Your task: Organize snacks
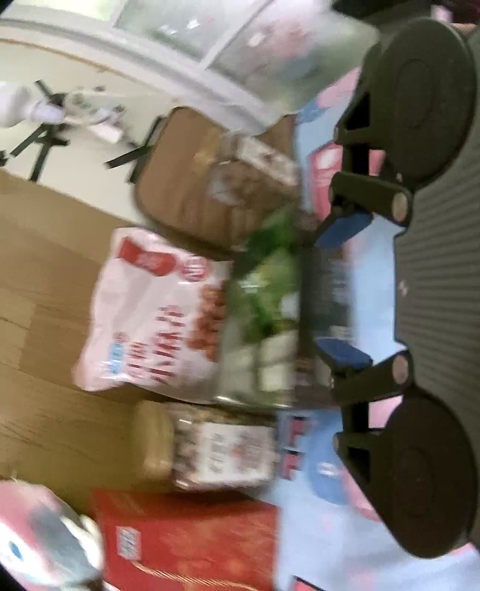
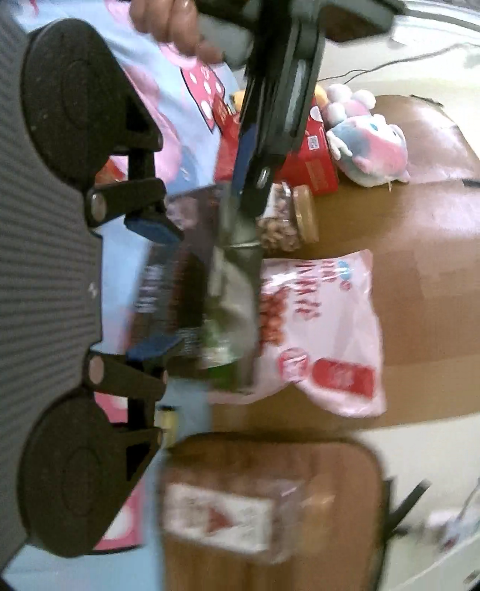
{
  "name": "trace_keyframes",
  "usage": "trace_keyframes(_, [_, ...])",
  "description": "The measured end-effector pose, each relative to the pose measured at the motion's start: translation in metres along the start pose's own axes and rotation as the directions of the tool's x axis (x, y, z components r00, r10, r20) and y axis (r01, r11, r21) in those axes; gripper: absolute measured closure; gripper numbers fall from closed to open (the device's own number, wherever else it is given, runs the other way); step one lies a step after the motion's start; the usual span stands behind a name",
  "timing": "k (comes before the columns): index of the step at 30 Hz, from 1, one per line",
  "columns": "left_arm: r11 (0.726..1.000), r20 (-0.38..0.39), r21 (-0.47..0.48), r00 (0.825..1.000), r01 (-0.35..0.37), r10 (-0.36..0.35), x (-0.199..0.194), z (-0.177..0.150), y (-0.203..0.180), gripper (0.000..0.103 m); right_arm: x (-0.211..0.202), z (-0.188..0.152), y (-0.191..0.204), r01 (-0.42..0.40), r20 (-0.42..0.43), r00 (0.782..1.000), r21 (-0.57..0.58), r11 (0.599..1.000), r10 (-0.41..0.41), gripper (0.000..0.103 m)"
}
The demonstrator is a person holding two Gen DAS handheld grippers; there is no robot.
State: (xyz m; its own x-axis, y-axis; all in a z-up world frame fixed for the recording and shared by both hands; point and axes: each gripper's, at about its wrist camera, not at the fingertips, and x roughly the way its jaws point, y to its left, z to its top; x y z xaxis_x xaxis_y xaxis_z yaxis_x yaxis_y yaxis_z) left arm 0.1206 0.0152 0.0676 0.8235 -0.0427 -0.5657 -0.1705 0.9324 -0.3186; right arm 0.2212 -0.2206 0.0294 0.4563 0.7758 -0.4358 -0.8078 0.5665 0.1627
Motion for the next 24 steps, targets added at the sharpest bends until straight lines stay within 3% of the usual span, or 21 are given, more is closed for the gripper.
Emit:
trace_keyframes(5, [0.999,-0.087,-0.031,0.996,0.012,-0.015,-0.013,-0.049,0.009,0.046,-0.022,-0.032,-0.012,-0.005,-0.074,0.997,0.154,0.988,0.017,0.046])
trace_keyframes(7, [0.999,-0.097,-0.049,0.995,0.014,-0.019,-0.019,-0.067,0.014,0.046,-0.025,-0.043,-0.012,-0.006,-0.108,0.994,0.213,0.977,0.03,0.053])
trace_keyframes(8, [0.998,-0.097,-0.063,0.995,0.013,-0.019,-0.022,-0.073,0.017,0.046,-0.025,-0.047,-0.008,-0.033,-0.124,0.99,0.228,0.973,0.062,0.064])
trace_keyframes(12, [0.994,-0.113,-0.111,0.993,0.009,-0.022,-0.027,-0.09,0.028,0.046,-0.03,-0.054,0.024,-0.032,-0.127,0.99,0.166,0.986,0.054,0.067])
trace_keyframes(17, [0.991,-0.115,-0.135,0.993,-0.021,0.005,-0.034,-0.101,0.036,0.046,-0.027,-0.06,0.06,-0.13,-0.153,0.977,0.122,0.984,0.149,0.066])
trace_keyframes(22, [0.99,-0.078,-0.138,0.997,0.004,-0.015,-0.051,-0.102,0.036,0.046,-0.037,-0.056,0.049,-0.137,-0.112,0.981,0.167,0.976,0.157,0.065])
trace_keyframes(24, [0.992,-0.077,-0.125,0.997,0.015,-0.025,-0.052,-0.101,0.03,0.046,-0.046,-0.055,0.043,-0.099,-0.089,0.99,0.142,0.985,0.112,0.065])
